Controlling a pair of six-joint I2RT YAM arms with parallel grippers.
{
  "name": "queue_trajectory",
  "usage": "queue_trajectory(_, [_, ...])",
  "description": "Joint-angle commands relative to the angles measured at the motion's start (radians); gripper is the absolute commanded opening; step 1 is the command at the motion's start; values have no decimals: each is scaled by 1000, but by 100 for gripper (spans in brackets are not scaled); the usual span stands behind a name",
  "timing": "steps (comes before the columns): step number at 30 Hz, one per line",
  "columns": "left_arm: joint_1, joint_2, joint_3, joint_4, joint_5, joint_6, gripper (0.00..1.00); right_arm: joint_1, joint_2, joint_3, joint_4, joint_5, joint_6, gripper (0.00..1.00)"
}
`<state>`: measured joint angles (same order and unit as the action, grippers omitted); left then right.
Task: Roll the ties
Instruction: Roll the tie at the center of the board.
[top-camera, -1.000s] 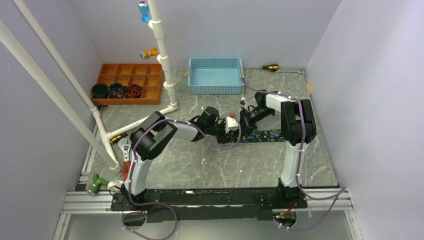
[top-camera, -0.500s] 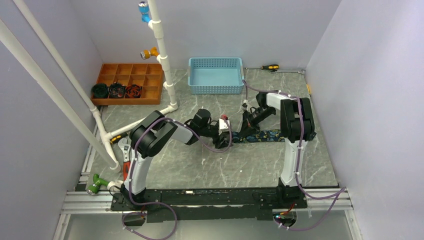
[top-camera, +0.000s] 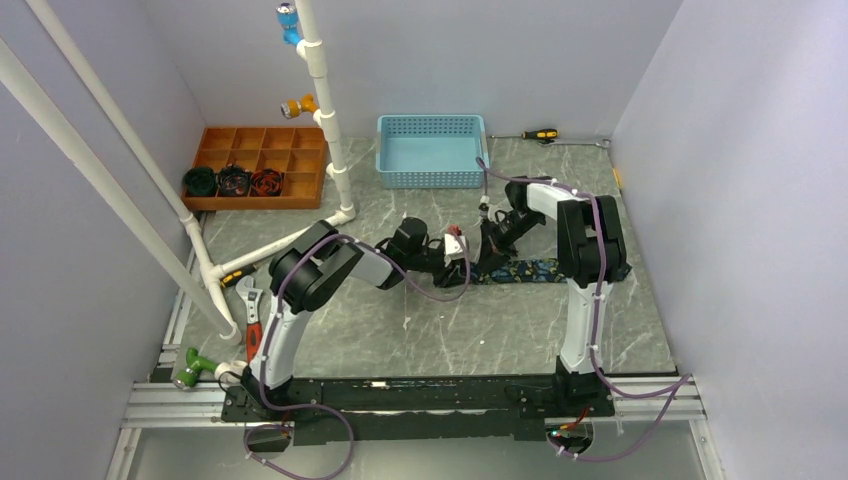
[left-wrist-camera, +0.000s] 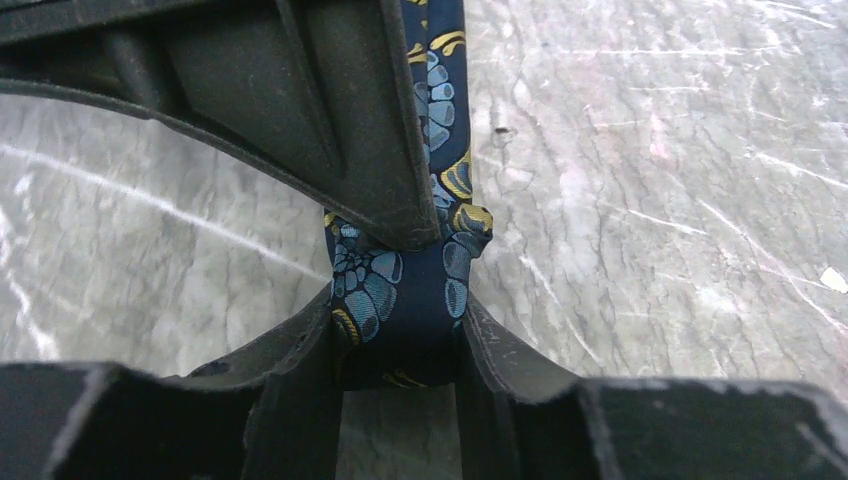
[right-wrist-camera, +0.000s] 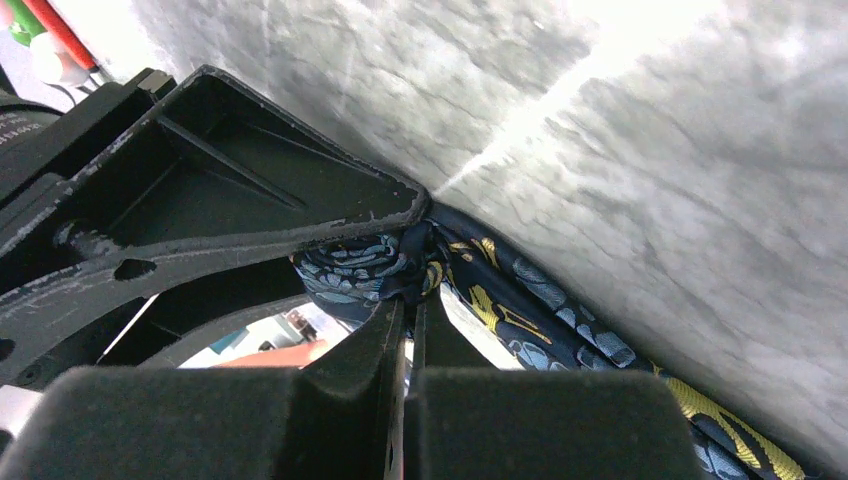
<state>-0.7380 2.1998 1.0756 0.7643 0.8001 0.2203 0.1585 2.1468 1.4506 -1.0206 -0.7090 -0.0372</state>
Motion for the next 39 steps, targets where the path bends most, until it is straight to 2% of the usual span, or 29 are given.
queue_trajectory(1, [31, -73, -87, -377, -177, 43, 31, 90, 67, -22, 242, 121, -46, 0])
queue_trajectory(4, [40, -185, -147, -534, -211, 159, 26, 114, 77, -8, 280, 42, -24, 0])
queue_trajectory(8, [37, -222, -152, -703, -286, 220, 22, 107, 66, 13, 283, -16, -7, 26])
queue_trajectory(12, [36, -186, -98, -839, -354, 217, 19, 49, 5, -12, 259, -65, -19, 44])
queue_trajectory(19, [7, -156, -59, -897, -416, 228, 17, -16, -111, -41, 163, -191, -55, 52])
queue_trajectory(23, [-1, -143, -50, -911, -426, 233, 17, 6, -134, -70, 198, -282, 18, 57])
queue_trajectory(27, [-6, -134, -40, -919, -428, 235, 17, 53, -97, -68, 219, -263, 69, 55])
queue_trajectory(32, [-6, -129, -34, -926, -429, 232, 18, 84, -24, -48, 229, -184, 74, 47])
queue_trajectory(36, [-8, -129, -35, -928, -429, 236, 18, 103, 7, -34, 231, -102, 48, 30])
queue_trajectory(39, [-6, -128, -33, -933, -416, 238, 21, 97, 38, -23, 213, -35, 2, 5])
